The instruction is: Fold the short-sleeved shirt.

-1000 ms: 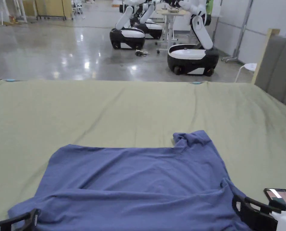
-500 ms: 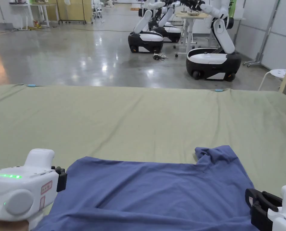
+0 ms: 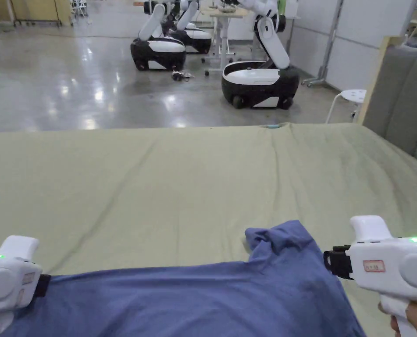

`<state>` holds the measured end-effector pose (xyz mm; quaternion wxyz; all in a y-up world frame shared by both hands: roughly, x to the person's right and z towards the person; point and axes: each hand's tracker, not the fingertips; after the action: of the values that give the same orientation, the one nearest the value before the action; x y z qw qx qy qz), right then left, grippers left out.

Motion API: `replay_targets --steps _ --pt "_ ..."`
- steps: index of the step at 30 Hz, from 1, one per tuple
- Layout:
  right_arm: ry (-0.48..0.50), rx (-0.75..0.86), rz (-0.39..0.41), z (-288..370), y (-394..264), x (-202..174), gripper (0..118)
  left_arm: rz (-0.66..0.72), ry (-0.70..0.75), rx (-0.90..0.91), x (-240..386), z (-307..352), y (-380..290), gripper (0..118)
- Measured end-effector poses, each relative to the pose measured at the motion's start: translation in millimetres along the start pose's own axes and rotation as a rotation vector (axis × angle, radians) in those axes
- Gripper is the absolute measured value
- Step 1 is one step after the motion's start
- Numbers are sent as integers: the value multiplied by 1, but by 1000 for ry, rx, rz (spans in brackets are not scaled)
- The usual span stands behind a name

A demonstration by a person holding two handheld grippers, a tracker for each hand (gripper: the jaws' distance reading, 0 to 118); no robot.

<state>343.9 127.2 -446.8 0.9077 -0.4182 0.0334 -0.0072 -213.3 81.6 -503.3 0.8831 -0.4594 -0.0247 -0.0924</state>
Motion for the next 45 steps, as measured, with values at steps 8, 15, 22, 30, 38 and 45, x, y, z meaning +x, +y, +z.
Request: replay_targets --steps 8,15,22,30,38,45 --pt "-38 -174 -79 -95 28 20 102 2 -77 136 7 65 -4 4" --pt "-160 -168 150 -80 21 -37 4 -12 -48 151 8 64 -7 4" --pt "-48 -34 82 11 25 -31 4 42 -45 224 -8 115 -27 4" --pt "35 221 112 179 -52 -43 4 98 -114 401 -23 243 -112 4" --pt "11 109 28 165 -208 -44 4 235 -136 178 -34 198 -242 4" --pt "-28 255 -63 173 -224 -44 86 176 -20 325 10 218 -259 117"
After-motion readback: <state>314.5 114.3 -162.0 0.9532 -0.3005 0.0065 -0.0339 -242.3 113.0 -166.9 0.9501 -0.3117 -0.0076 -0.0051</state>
